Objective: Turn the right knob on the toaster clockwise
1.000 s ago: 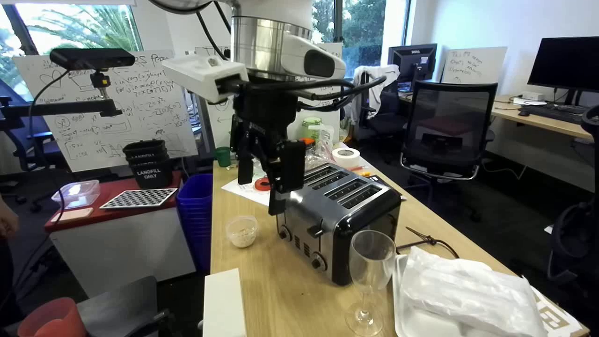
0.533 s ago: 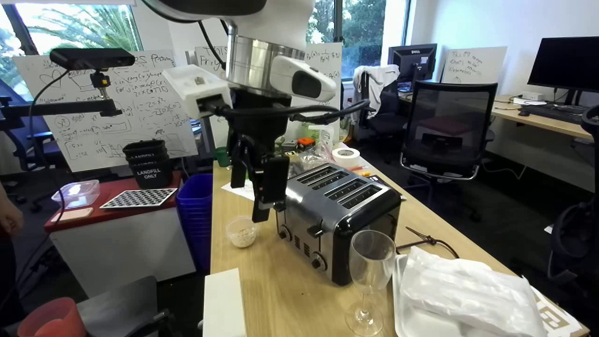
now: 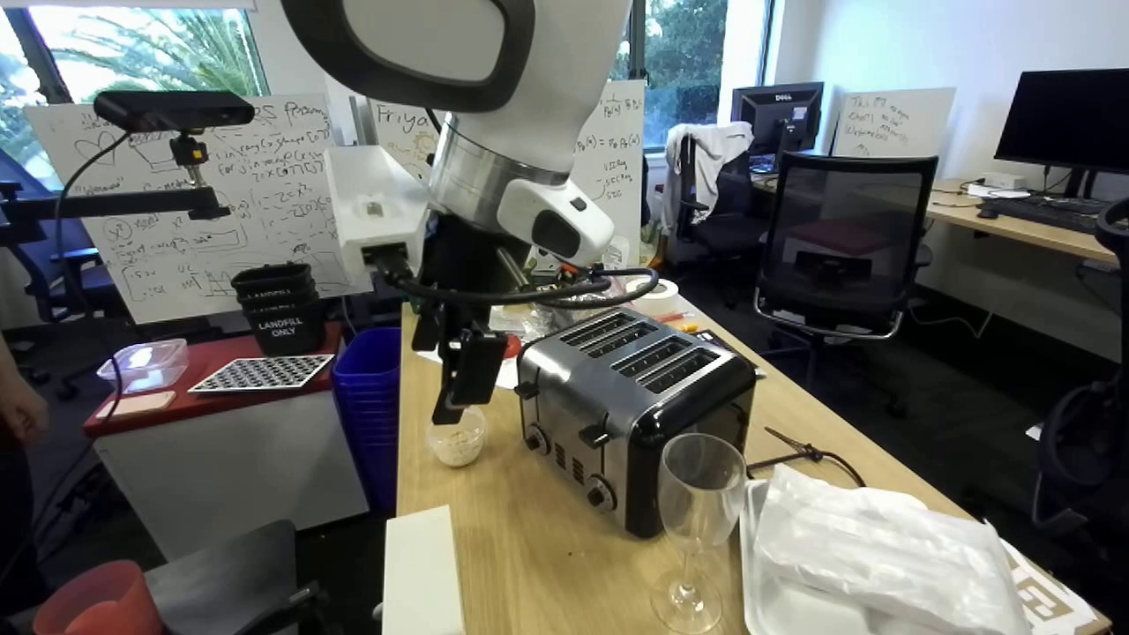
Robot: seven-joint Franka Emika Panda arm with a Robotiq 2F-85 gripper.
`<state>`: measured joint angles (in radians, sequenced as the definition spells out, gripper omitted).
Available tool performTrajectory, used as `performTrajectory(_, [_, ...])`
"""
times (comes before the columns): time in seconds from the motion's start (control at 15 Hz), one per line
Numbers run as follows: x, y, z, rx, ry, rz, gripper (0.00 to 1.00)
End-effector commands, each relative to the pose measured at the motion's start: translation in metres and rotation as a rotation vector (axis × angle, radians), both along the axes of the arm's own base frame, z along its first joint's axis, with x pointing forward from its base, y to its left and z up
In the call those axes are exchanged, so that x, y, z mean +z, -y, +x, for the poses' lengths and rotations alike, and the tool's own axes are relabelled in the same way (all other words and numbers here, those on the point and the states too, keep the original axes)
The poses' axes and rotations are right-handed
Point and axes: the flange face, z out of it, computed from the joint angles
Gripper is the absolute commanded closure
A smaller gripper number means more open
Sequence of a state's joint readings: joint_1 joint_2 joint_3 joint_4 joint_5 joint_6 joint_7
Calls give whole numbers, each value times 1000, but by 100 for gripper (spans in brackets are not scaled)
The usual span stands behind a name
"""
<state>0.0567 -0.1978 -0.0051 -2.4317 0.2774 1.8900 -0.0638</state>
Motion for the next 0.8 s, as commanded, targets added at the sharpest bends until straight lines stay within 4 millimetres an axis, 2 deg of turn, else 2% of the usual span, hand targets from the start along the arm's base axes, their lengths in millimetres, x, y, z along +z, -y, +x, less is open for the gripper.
performTrajectory(0.0, [1,0,1,0,0,0,0])
performTrajectory(0.2, [2,0,1,-1,-1,0,0])
performTrajectory(0.33, [-10,3,1,-72,-35,70,0])
performTrajectory(0.53, [-35,10,0,-222,-47,195,0])
performTrajectory(0.73, [-71,22,-5,-396,-98,260,0])
